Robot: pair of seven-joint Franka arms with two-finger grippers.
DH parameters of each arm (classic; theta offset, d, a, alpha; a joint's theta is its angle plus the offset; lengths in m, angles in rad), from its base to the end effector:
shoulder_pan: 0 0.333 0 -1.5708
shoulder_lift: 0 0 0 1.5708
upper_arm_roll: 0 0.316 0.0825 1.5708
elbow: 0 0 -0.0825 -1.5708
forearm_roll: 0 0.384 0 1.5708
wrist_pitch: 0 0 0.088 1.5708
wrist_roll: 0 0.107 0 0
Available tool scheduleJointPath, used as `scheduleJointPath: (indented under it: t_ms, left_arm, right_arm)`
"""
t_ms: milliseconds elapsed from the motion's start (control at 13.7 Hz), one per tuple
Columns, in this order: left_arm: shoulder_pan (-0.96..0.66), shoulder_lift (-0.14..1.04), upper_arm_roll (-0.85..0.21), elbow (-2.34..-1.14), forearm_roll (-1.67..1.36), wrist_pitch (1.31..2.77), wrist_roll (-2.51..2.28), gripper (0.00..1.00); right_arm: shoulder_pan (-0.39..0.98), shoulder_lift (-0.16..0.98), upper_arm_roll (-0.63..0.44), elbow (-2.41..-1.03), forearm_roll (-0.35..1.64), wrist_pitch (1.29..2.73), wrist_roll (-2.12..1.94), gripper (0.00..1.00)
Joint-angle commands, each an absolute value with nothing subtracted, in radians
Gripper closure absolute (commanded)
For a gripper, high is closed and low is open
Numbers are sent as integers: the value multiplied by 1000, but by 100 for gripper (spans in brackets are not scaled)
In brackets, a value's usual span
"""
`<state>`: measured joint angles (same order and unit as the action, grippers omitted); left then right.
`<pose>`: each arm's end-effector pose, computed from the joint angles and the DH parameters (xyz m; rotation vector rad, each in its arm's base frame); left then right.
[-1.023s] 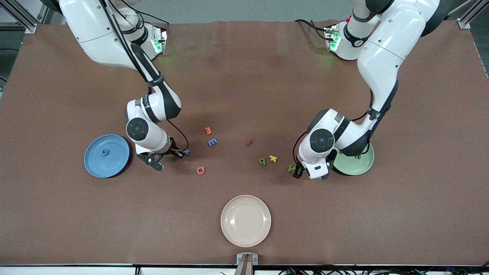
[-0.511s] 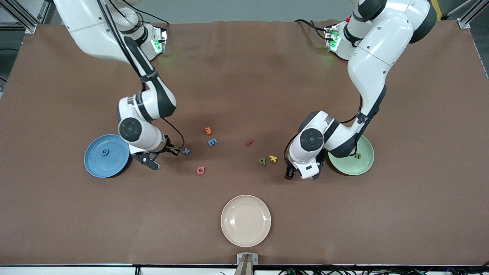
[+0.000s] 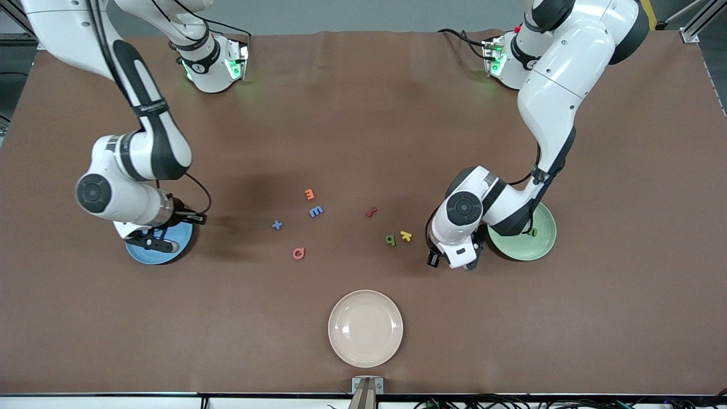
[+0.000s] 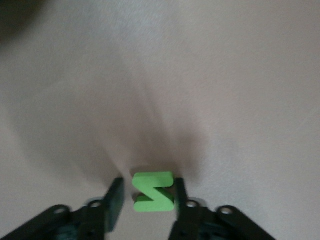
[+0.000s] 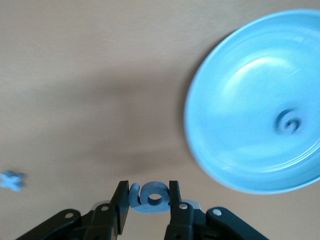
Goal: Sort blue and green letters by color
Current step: 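Place the blue 6 on the blue plate while the left gripper places S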
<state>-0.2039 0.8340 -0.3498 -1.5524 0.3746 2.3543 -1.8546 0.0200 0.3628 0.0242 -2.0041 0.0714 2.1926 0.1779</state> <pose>0.6197 -0.3344 0.1778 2.6158 1.6926 0.0352 0.5844 0.0281 0.2619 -3.0732 0.2792 0.2788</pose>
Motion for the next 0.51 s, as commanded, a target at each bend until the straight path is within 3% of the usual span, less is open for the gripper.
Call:
scheduleJointPath:
  t_ms: [0,219,438]
  left_arm:
    - [-189,792,-345,-1551,400,2300,-1784,100]
    - [-132,701,-360,-1565,394,2159,-1653,100]
    - [-48,606,-374,-1670,387,2123,-1467,100]
  right_arm:
    - [-60,350,40,-2034,49,2221,-2,87]
    - [-116,350,40,-2072,17,2304,-129,87]
    - [-146,370,40,-2120,8,2423,-202,86]
